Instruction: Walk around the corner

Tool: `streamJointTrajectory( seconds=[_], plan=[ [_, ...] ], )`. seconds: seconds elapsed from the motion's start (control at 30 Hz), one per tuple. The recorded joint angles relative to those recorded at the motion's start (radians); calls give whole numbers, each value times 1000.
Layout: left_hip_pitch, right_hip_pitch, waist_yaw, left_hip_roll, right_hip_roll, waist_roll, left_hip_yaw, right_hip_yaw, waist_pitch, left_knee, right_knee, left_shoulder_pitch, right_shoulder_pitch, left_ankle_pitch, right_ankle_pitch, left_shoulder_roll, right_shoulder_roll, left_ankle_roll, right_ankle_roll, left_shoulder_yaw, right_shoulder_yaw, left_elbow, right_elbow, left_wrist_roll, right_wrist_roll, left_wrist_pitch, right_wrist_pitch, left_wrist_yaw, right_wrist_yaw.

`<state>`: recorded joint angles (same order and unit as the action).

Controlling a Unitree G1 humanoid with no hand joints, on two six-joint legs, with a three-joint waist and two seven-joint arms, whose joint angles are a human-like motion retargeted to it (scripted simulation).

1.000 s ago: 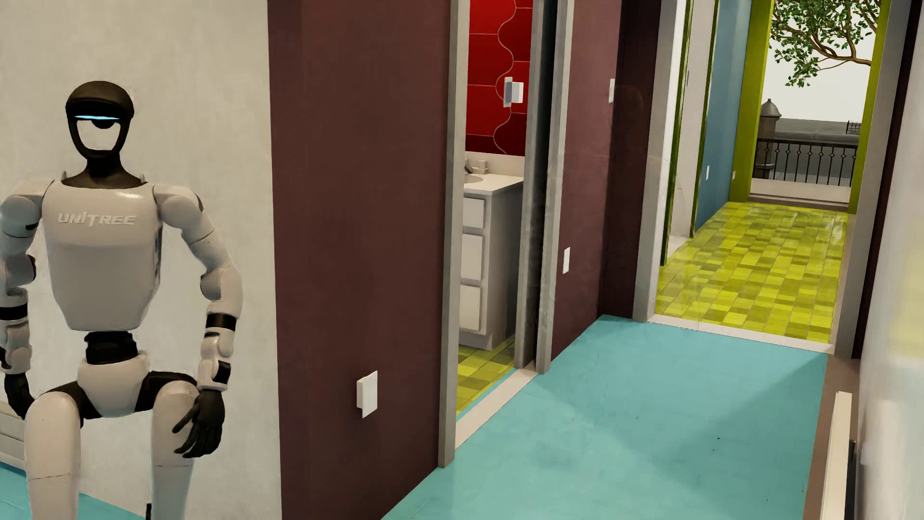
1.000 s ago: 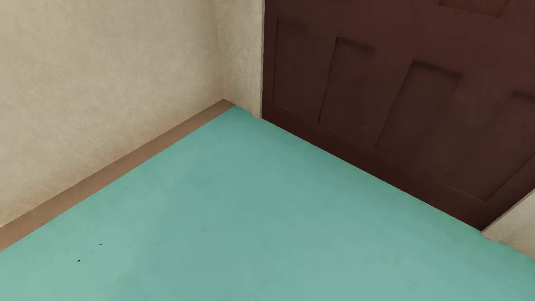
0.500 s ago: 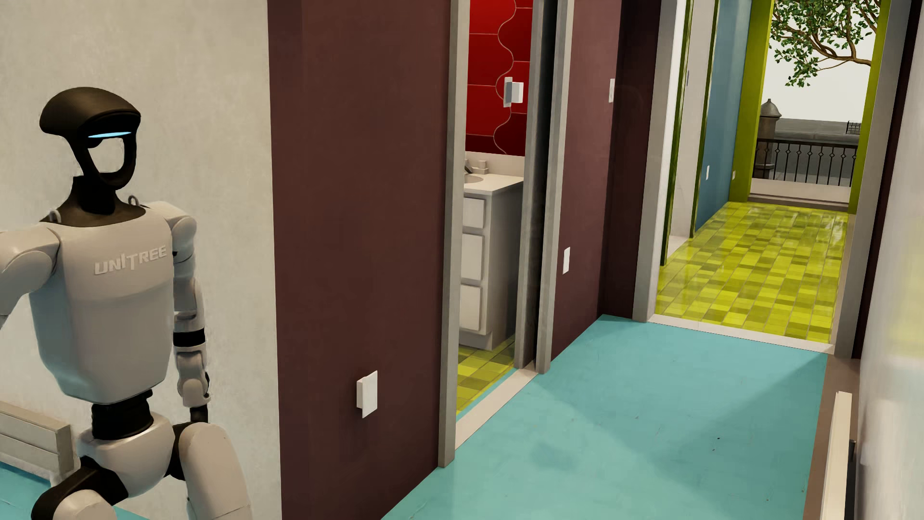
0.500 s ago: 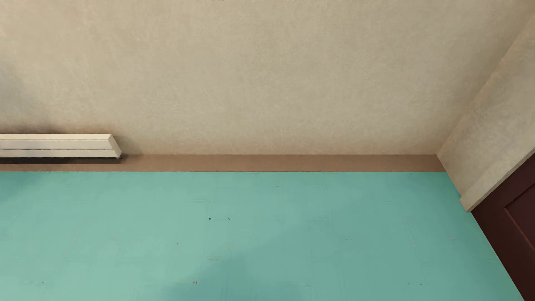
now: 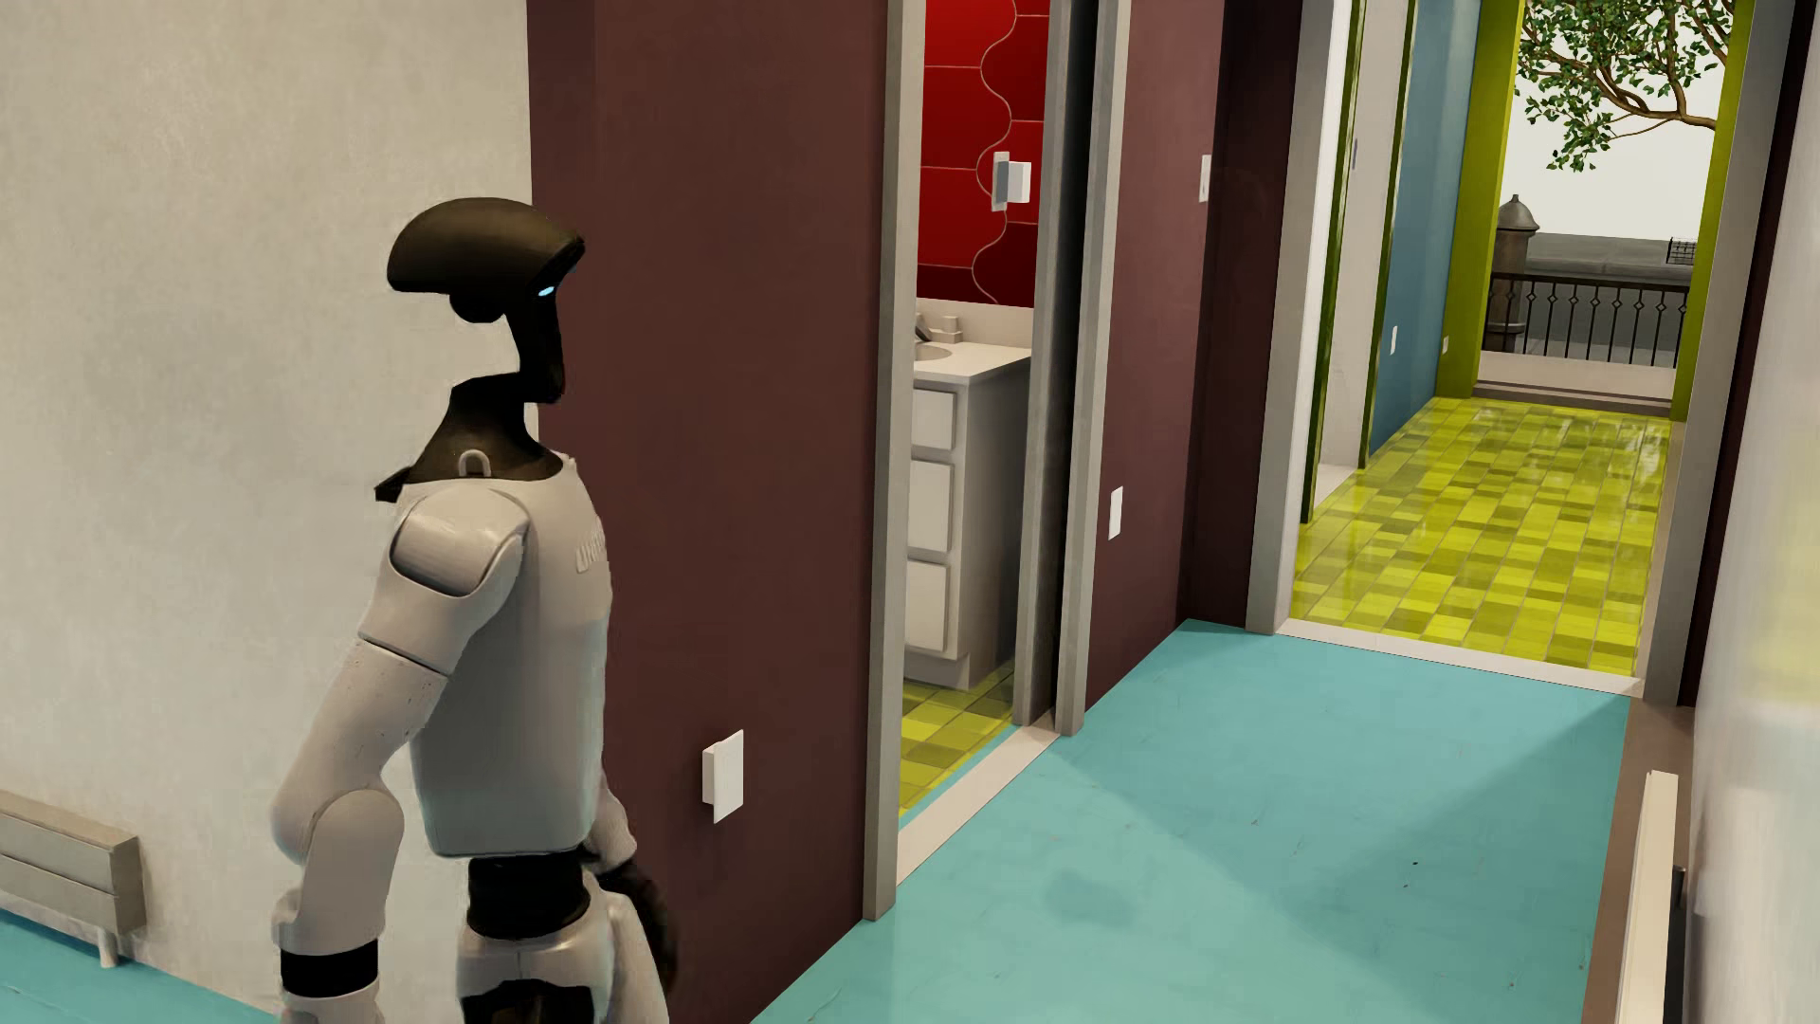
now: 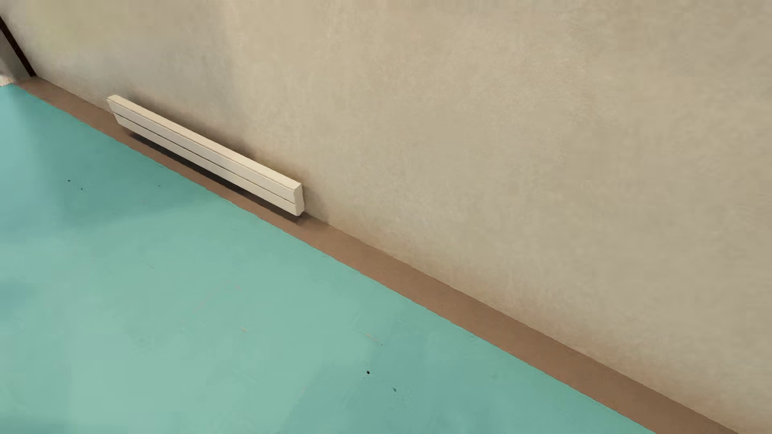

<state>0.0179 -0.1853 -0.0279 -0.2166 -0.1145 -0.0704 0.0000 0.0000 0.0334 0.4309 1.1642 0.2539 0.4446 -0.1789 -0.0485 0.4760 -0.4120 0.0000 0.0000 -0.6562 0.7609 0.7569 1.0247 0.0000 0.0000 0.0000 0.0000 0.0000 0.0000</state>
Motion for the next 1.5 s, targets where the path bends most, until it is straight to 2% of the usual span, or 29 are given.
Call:
streamJointTrajectory(
  seconds=[0.07,0.17,0.27,0.33,0.37,0.43,0.5,0.57,0.63,0.67,0.7,0.77,0.8,0.83,0.87,0.9,0.97,1.0,1.07,1.1,1.13,1.2,1.23,1.27,1.3,1.37,1.4,1.43,1.5],
  plan=[
    [57,-73,-52,14,55,3,0,0,16,-25,-228,-36,6,-2,-18,9,1,0,0,124,2,-113,-2,0,0,0,0,0,0],
    [143,-102,-91,38,98,5,0,0,40,-48,-566,-106,-6,-1,166,-3,-21,0,0,101,-58,-119,-23,0,0,0,0,0,0],
    [236,-137,-67,54,150,-6,0,0,64,-51,-672,-76,-48,-11,243,-14,-48,0,0,6,-147,-48,-47,0,0,0,0,0,0],
    [296,-142,-90,53,161,-22,0,0,57,-51,-654,-24,-52,-4,237,-13,-58,0,0,-146,-254,47,-89,0,0,0,0,0,0],
    [331,-129,-115,72,161,-8,0,0,50,-53,-632,6,-47,18,271,-24,-66,0,0,-246,-290,113,-106,0,0,0,0,0,0],
    [344,-119,-131,101,164,42,0,0,32,-25,-564,83,-56,136,201,-51,-82,0,0,-411,-295,210,-84,0,0,0,0,0,0],
    [193,-27,-144,129,142,82,0,0,27,216,-559,133,-62,327,83,-38,-84,0,0,-496,-251,218,-62,0,0,0,0,0,0],
    [-104,10,-94,116,119,99,0,0,-6,588,-578,122,-79,455,6,-16,-68,0,0,-424,-213,192,-57,0,0,0,0,0,0],
    [-307,100,-9,85,96,66,0,0,-13,792,-625,111,-100,315,-26,-4,-42,0,0,-259,-192,144,-74,0,0,0,0,0,0],
    [-386,148,22,62,84,44,0,0,-21,771,-649,111,-105,319,-37,-3,-30,0,0,-169,-207,115,-88,0,0,0,0,0,0],
    [-408,230,46,54,93,31,0,0,1,667,-679,123,-107,366,-46,-10,-24,0,0,-72,-229,65,-108,0,0,0,0,0,0],
    [-421,324,105,32,99,18,0,0,29,332,-695,116,-118,476,-66,-39,-28,0,0,15,-286,7,-141,0,0,0,0,0,0],
    [-397,377,122,31,107,18,0,0,46,162,-701,117,-124,472,-74,-51,-34,0,0,26,-302,-12,-149,0,0,0,0,0,0],
    [-379,425,131,41,120,20,0,0,55,27,-705,122,-128,378,-82,-56,-40,0,0,23,-315,-27,-157,0,0,0,0,0,0],
    [-372,461,138,66,142,26,0,0,57,-21,-707,128,-127,226,-89,-55,-44,0,0,11,-328,-33,-167,0,0,0,0,0,0],
    [-395,492,133,74,149,21,0,0,55,-17,-704,131,-119,197,-94,-54,-45,0,0,-11,-341,-18,-177,0,0,0,0,0,0],
    [-438,530,143,55,115,-13,0,0,33,27,-676,126,-70,450,-66,-53,-36,0,0,-86,-375,66,-190,0,0,0,0,0,0],
    [-452,528,145,39,81,-40,0,0,10,64,-640,132,-33,504,-4,-49,-26,0,0,-135,-376,116,-186,0,0,0,0,0,0],
    [-377,418,104,19,-7,-89,0,0,-23,87,-402,155,17,419,257,-29,-8,0,0,-261,-312,200,-132,0,0,0,0,0,0],
    [-368,242,59,-20,-71,-119,0,0,-59,67,-204,133,12,375,354,-20,-8,0,0,-350,-262,225,-107,0,0,0,0,0,0],
    [-322,112,9,-32,-78,-118,0,0,-66,51,-40,104,11,324,301,-11,-6,0,0,-419,-224,236,-81,0,0,0,0,0,0],
    [-123,-7,-60,-23,-81,-84,0,0,-16,4,118,28,34,158,83,1,-10,0,0,-488,-143,238,-43,0,0,0,0,0,0],
    [-14,-43,-79,-7,-68,-64,0,0,11,-14,95,3,49,62,1,8,-10,0,0,-428,-94,219,-24,0,0,0,0,0,0],
    [86,-62,-99,32,-26,-36,0,0,39,-11,7,-1,58,-18,-58,19,-5,0,0,-305,-50,176,6,0,0,0,0,0,0],
    [141,-96,-119,44,-8,-21,0,0,53,-17,-118,-18,55,-52,-69,23,0,0,0,-181,-5,125,20,0,0,0,0,0,0],
    [221,-117,-137,59,23,-4,0,0,72,-24,-440,-54,48,-69,75,28,10,0,0,23,12,3,14,0,0,0,0,0,0],
    [253,-118,-139,61,30,-3,0,0,72,-25,-590,-73,47,-71,169,32,13,0,0,84,-12,-54,-6,0,0,0,0,0,0],
    [297,-98,-141,69,35,1,0,0,80,-27,-691,-87,47,-66,210,34,14,0,0,118,-44,-102,-29,0,0,0,0,0,0],
    [380,-108,-133,92,42,15,0,0,87,-34,-659,-81,27,-31,176,32,1,0,0,136,-89,-168,-58,0,0,0,0,0,0]
  ],
)
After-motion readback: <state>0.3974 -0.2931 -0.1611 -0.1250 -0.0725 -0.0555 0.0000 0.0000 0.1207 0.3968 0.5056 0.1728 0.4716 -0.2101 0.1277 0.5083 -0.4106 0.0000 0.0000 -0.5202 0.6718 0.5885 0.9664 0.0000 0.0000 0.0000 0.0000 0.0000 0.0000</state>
